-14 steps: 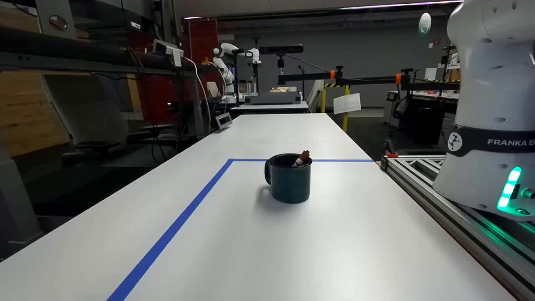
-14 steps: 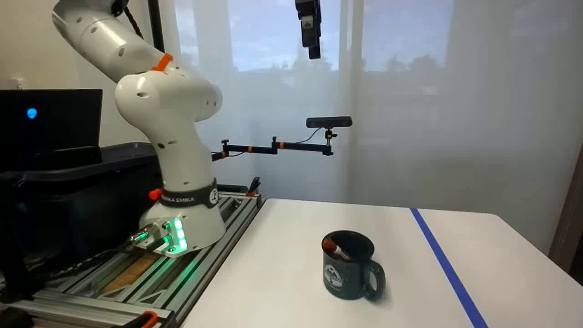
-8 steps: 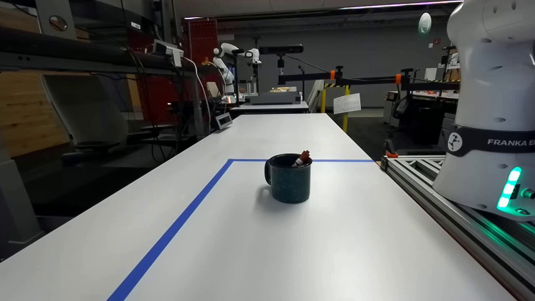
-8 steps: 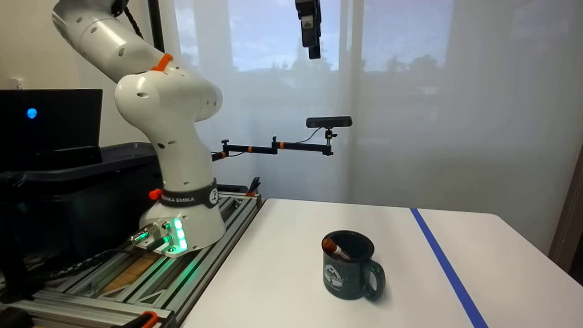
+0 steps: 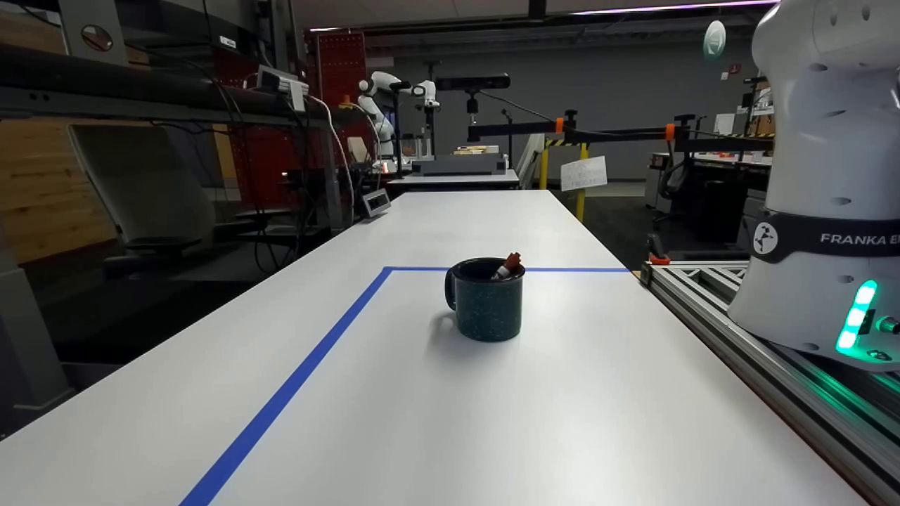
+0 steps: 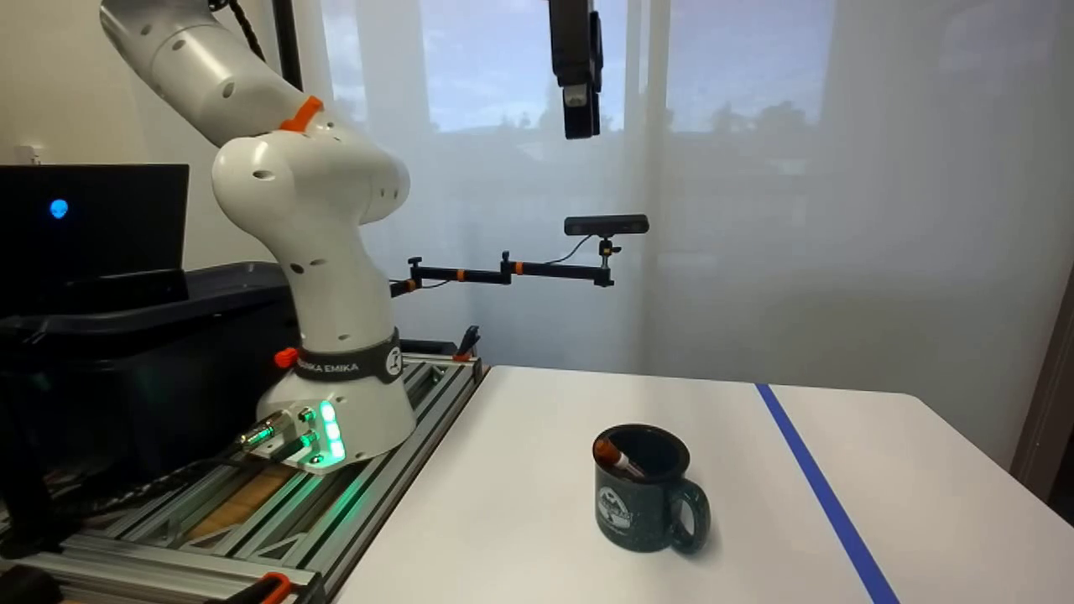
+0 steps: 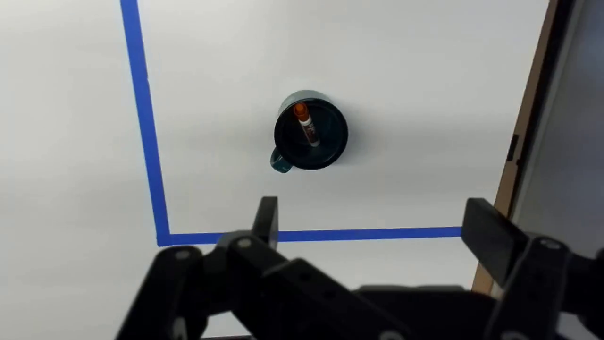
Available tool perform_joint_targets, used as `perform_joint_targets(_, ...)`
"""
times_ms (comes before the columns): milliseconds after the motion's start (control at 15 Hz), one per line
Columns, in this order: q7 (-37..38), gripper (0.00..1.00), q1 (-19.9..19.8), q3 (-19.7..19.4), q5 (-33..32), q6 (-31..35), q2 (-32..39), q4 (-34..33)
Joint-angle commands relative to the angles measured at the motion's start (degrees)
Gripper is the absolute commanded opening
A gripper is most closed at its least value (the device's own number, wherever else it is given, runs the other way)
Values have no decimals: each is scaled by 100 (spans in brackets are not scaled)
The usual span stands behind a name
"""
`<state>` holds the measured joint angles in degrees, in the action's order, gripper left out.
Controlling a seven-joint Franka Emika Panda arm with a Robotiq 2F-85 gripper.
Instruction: Remove the marker from the cup
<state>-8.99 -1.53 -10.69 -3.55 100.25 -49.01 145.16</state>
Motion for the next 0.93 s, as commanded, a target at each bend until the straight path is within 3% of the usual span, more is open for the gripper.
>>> perform_joint_targets(0, -716, 100, 113, -591, 474, 312, 589, 16)
perform_joint_targets(200, -1425, 100, 247, -916, 894, 254, 1200, -74)
perform_joint_targets(400, -1842, 100, 303, -914, 1123, 22, 1952, -259)
perform_joint_targets(867, -1605, 100, 137, -167, 590, 79, 3451, -650)
